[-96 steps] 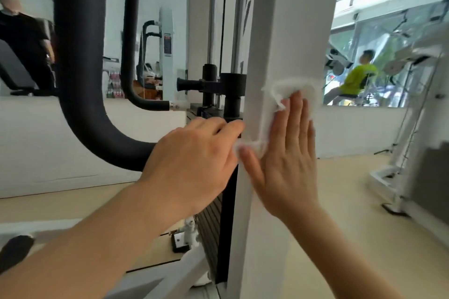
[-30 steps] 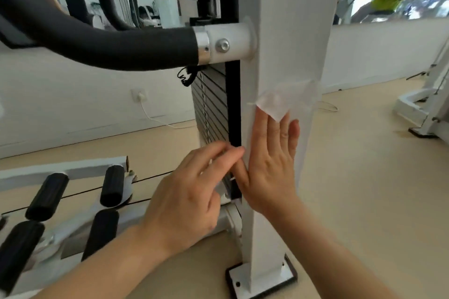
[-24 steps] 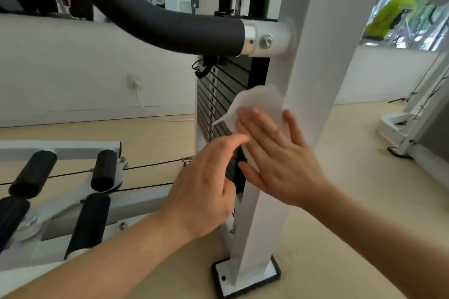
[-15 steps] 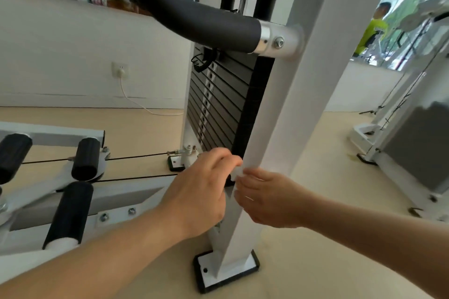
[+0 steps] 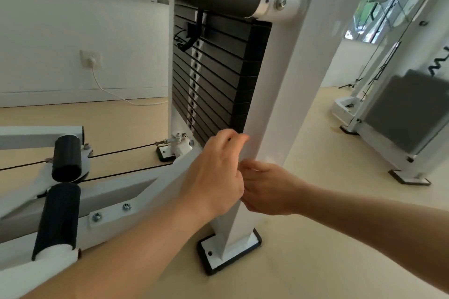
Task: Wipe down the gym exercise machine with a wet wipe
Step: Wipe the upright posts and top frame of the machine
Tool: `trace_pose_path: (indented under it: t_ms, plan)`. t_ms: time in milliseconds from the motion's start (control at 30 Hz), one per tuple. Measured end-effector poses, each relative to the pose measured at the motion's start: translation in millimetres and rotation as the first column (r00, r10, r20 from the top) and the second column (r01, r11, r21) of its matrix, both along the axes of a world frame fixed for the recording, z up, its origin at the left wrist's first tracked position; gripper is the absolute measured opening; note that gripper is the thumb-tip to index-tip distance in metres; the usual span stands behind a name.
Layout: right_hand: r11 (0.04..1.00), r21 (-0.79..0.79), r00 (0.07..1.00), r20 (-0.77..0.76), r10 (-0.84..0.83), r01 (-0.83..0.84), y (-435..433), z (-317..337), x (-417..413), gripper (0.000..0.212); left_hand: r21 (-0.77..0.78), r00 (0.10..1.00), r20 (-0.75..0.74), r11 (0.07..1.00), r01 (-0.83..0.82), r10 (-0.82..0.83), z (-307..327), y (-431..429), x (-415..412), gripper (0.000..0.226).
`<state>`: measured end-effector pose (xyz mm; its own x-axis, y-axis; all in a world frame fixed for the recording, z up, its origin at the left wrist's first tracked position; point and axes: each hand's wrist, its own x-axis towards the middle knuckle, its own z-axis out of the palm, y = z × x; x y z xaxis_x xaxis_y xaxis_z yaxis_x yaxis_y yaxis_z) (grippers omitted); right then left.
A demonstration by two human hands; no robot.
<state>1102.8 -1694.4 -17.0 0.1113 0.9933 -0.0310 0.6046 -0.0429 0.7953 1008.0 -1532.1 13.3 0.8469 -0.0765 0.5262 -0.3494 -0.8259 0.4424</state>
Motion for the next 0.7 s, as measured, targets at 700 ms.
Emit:
trace_pose_path:
  t_ms: [700]
  plan:
    - [0.381, 0.656, 0.427, -0.733, 0.530, 0.652, -31, -166, -17, 0.062, 0.962, 0.962, -0.240, 0.100, 0.254, -0.132, -57, -88, 75, 0.062]
